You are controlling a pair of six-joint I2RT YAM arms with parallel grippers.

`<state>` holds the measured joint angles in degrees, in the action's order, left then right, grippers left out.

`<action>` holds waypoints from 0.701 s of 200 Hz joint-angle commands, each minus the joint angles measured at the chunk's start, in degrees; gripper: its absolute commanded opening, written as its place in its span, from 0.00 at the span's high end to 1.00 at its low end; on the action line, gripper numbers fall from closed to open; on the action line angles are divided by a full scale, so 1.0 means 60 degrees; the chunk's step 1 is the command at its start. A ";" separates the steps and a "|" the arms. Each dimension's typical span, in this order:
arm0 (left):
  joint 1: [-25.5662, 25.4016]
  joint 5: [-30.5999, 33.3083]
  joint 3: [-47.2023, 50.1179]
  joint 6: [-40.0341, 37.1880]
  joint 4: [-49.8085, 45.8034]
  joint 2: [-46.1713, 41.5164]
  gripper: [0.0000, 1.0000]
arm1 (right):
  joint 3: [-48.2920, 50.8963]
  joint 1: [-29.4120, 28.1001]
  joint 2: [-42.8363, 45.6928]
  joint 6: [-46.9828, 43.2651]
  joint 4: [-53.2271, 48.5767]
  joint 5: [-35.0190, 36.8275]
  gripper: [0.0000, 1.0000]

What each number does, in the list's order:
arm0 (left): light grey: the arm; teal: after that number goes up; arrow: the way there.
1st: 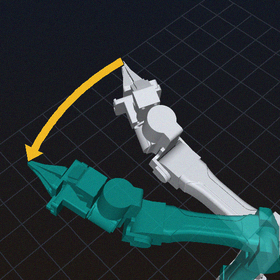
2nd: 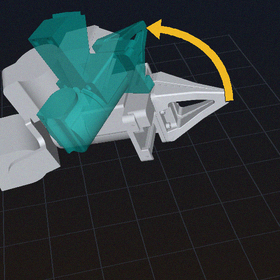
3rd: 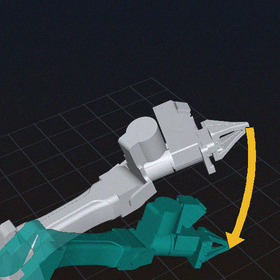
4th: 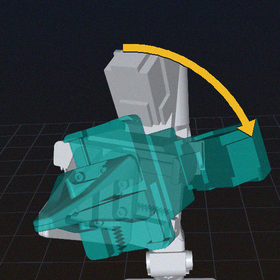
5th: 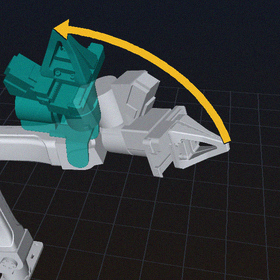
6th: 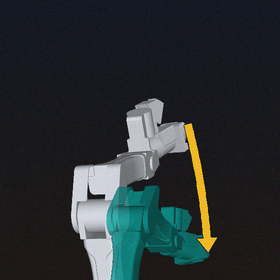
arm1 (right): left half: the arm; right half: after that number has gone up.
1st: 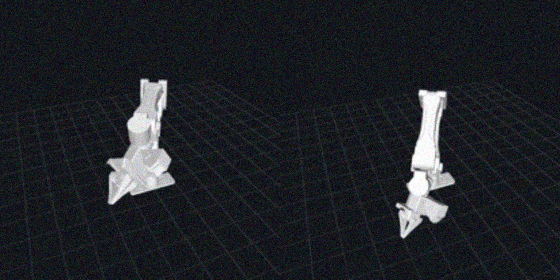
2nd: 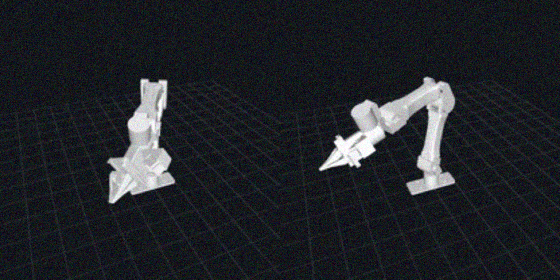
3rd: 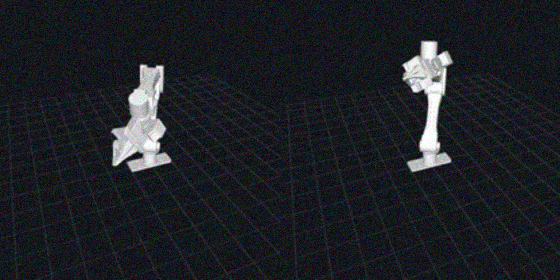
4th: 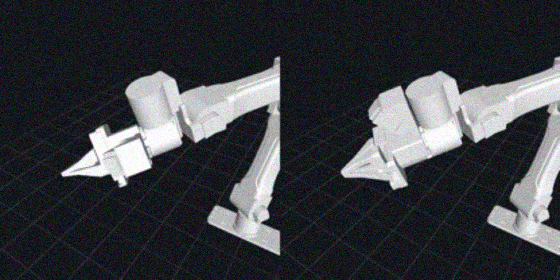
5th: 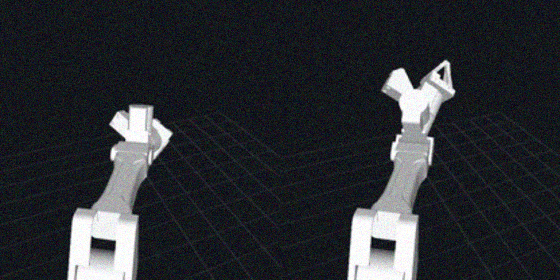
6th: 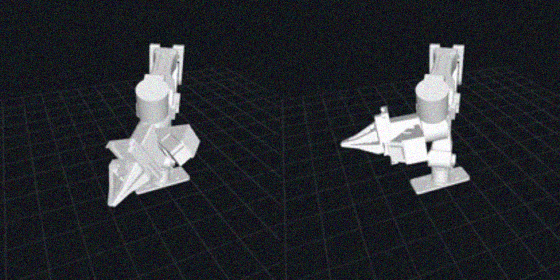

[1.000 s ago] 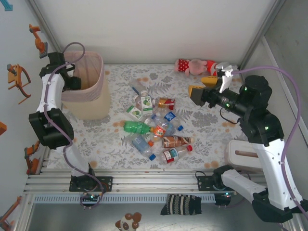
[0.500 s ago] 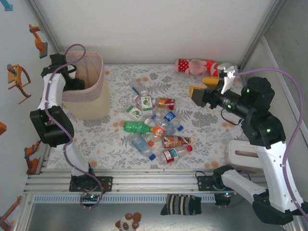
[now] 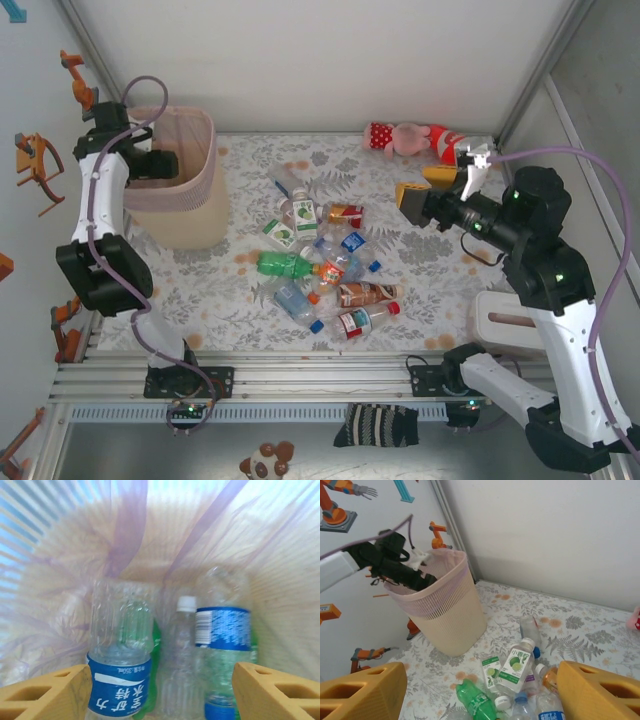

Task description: Put the plastic bottles in the bin

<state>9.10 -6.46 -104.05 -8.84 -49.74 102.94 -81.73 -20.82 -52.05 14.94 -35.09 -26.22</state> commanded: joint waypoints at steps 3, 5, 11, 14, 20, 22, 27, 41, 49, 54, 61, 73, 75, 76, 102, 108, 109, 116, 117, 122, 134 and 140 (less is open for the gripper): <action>0.0050 -0.1196 -0.0488 0.0583 0.0028 -0.0704 0.27 | -0.0024 -0.0028 0.0009 -0.0107 -0.0486 0.0417 0.23; 0.0039 -0.1264 -0.0497 0.0610 0.0028 -0.0753 0.27 | -0.0021 -0.0023 0.0005 -0.0103 -0.0518 0.0437 0.23; 0.0036 -0.1458 -0.0561 0.0700 0.0036 -0.0854 0.27 | -0.0026 -0.0020 -0.0010 -0.0124 -0.0611 0.0496 0.23; 0.0036 -0.1564 -0.0581 0.0752 0.0029 -0.0911 0.27 | -0.0019 -0.0021 -0.0011 -0.0131 -0.0655 0.0533 0.23; 0.0014 -0.1756 -0.0646 0.0853 0.0046 -0.1022 0.27 | 0.0010 -0.0024 -0.0020 -0.0155 -0.0730 0.0580 0.23; 0.0008 -0.1811 -0.0661 0.0883 0.0043 -0.1059 0.27 | 0.0024 -0.0029 -0.0024 -0.0159 -0.0747 0.0599 0.23; -0.0007 -0.1975 -0.0717 0.0970 0.0046 -0.1166 0.27 | 0.0055 -0.0026 -0.0034 -0.0174 -0.0791 0.0632 0.23; -0.0099 -0.2357 -0.0830 0.1228 0.0057 -0.1439 0.28 | 0.0199 -0.0017 -0.0006 -0.0190 -0.0872 0.0705 0.24; -0.0159 -0.2529 -0.0871 0.1408 0.0082 -0.1591 0.28 | 0.0293 -0.0028 0.0004 -0.0190 -0.0881 0.0735 0.24; -0.0230 -0.2615 -0.0874 0.1512 0.0113 -0.1703 0.28 | 0.0355 -0.0028 0.0018 -0.0191 -0.0881 0.0775 0.23; -0.0366 -0.2697 -0.0879 0.1604 0.0157 -0.1836 0.28 | 0.0435 -0.0018 0.0046 -0.0191 -0.0872 0.0829 0.24; -0.0666 -0.2643 -0.0896 0.1772 0.0199 -0.2059 0.28 | 0.0557 -0.0020 0.0065 -0.0197 -0.0863 0.0933 0.24; -0.0726 -0.2626 -0.0896 0.1794 0.0202 -0.2102 0.28 | 0.0575 -0.0028 0.0070 -0.0192 -0.0861 0.0947 0.24; -0.0748 -0.2613 -0.0896 0.1802 0.0203 -0.2122 0.28 | 0.0580 -0.0022 0.0073 -0.0191 -0.0861 0.0952 0.24; -0.1616 -0.2336 -0.0767 0.2238 0.0352 -0.2514 0.29 | 0.0759 -0.0017 0.0072 -0.0212 -0.0864 0.1205 0.24; -0.1835 -0.2264 -0.0690 0.2389 0.0438 -0.2592 0.30 | 0.0774 -0.0018 0.0061 -0.0212 -0.0884 0.1286 0.24; -0.1866 -0.2264 -0.0676 0.2400 0.0460 -0.2608 0.30 | 0.0767 -0.0017 0.0062 -0.0216 -0.0887 0.1297 0.24; -0.2137 -0.2143 -0.0582 0.2504 0.0562 -0.2688 0.30 | 0.0787 -0.0030 0.0048 -0.0230 -0.0931 0.1392 0.24; -0.2157 -0.2115 -0.0578 0.2509 0.0573 -0.2700 0.30 | 0.0788 -0.0023 0.0048 -0.0232 -0.0932 0.1401 0.24; -0.2401 -0.1958 -0.0524 0.2597 0.0643 -0.2735 0.30 | 0.0790 -0.0028 0.0037 -0.0245 -0.0944 0.1448 0.24; -0.3007 -0.1451 -0.0435 0.2682 0.0741 -0.2792 0.31 | 0.0793 -0.0030 0.0031 -0.0256 -0.0972 0.1524 0.24; -0.3319 -0.1176 -0.0414 0.2740 0.0767 -0.2807 0.31 | 0.0790 -0.0018 0.0023 -0.0262 -0.0965 0.1541 0.24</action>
<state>-5.54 -18.20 -107.77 4.27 -47.13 87.57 -77.19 -20.82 -52.27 14.24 -40.53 -19.18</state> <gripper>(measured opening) 0.695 0.758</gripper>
